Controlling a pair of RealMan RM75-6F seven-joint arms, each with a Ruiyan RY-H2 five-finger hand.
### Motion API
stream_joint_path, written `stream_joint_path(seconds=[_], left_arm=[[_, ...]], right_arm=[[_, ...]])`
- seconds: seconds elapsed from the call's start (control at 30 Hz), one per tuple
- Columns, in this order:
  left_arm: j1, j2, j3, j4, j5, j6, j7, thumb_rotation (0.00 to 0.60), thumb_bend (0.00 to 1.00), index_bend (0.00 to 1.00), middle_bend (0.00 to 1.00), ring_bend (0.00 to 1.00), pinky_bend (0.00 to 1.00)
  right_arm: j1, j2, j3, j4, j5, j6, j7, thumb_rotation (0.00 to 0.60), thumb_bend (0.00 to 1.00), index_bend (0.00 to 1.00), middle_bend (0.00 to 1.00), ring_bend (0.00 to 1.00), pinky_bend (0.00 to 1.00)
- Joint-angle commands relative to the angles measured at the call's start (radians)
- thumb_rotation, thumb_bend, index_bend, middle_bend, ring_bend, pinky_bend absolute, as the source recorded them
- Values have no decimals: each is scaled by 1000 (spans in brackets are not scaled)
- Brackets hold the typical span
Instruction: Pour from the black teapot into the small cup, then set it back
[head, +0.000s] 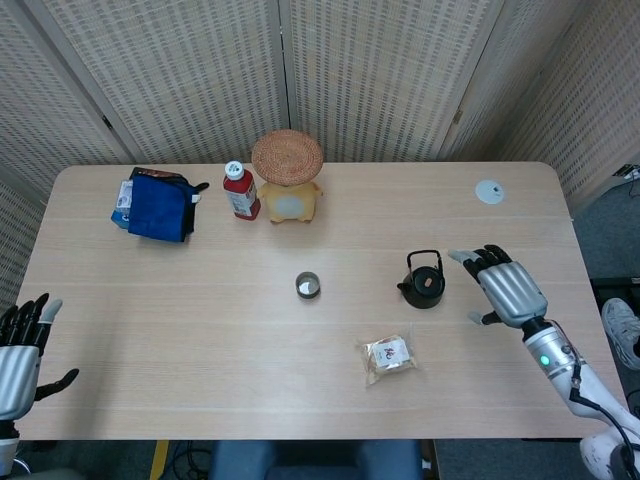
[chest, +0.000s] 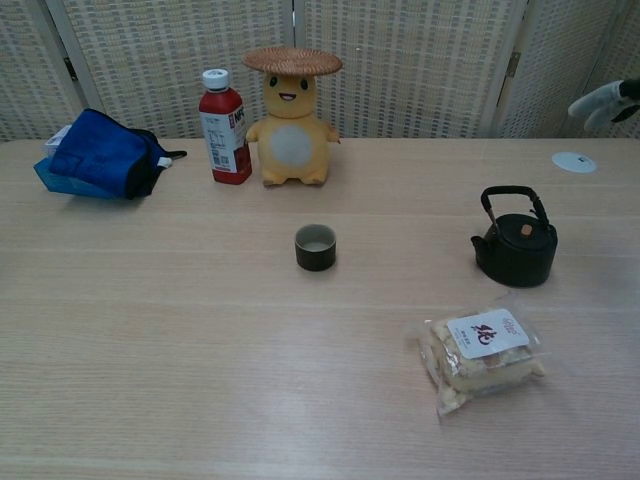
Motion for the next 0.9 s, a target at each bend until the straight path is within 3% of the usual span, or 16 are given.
stream_joint_path(seconds=[0.03,0.27,0.7,0.9], left_arm=[[3,2,2,-5,1,3,5,600,141,0,0,0,0],[7,1,4,-17,4,4,19,600,141,0,0,0,0],[13,-1,6,-24,1,6,31,600,141,0,0,0,0],[15,-3,7,-22,-1,4,31,600,141,0,0,0,0]], right_arm=[[69,-31,22,41,45,-84,15,600,78,104,168,121,98],[188,-81,43,126,132,-247,25,600,129,85,167,112,79],[332,-223,46,341,261,-411,54,600,469,82,207,112,77],[375,-279,33,428,312,-461,55,600,541,82,253,112,77]])
